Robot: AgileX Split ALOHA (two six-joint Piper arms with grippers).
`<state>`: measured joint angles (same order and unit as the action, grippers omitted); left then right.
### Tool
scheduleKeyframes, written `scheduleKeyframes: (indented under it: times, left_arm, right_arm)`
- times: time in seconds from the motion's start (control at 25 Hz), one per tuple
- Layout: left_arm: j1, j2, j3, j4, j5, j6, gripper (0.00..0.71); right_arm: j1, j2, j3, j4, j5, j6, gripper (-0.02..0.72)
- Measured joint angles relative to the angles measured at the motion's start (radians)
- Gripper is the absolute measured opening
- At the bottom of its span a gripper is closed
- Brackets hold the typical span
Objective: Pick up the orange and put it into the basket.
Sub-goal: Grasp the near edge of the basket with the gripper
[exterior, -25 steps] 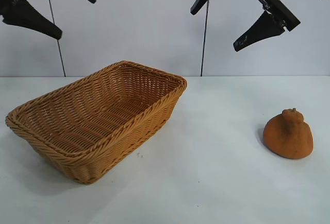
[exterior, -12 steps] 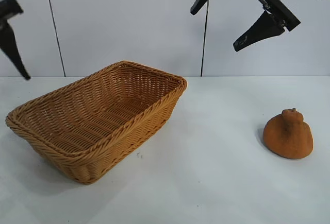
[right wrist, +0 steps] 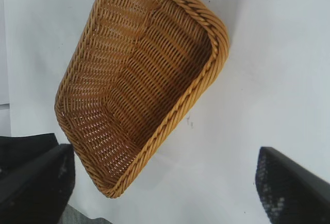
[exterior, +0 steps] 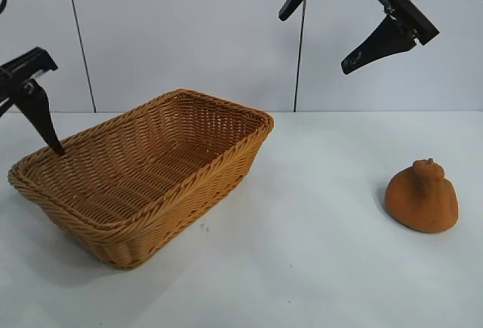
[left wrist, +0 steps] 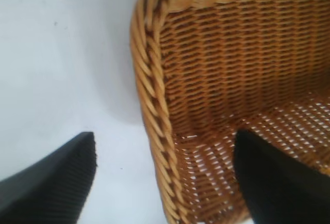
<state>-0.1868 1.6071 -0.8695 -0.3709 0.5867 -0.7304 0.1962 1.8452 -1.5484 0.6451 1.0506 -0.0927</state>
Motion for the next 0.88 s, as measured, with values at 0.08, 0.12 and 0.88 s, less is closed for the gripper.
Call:
scheduleKeyframes:
  times: [0.08,0.12,0.88]
  left_arm:
    - [-0.003,0.058,0.0,-0.003,-0.057,0.0,0.529]
    - [-0.007,0.085,0.0,-0.012,-0.09,0.0,0.529]
    - [0.009,0.232,-0.143,-0.038,0.009,0.113,0.09]
  right_arm:
    - [0.0,0.0,0.0,0.0,-0.001,0.0,0.652]
    - [0.0,0.0,0.0,0.0,-0.001,0.0,0.652]
    - [0.0,0.0,0.0,0.0,-0.012,0.0,0.652]
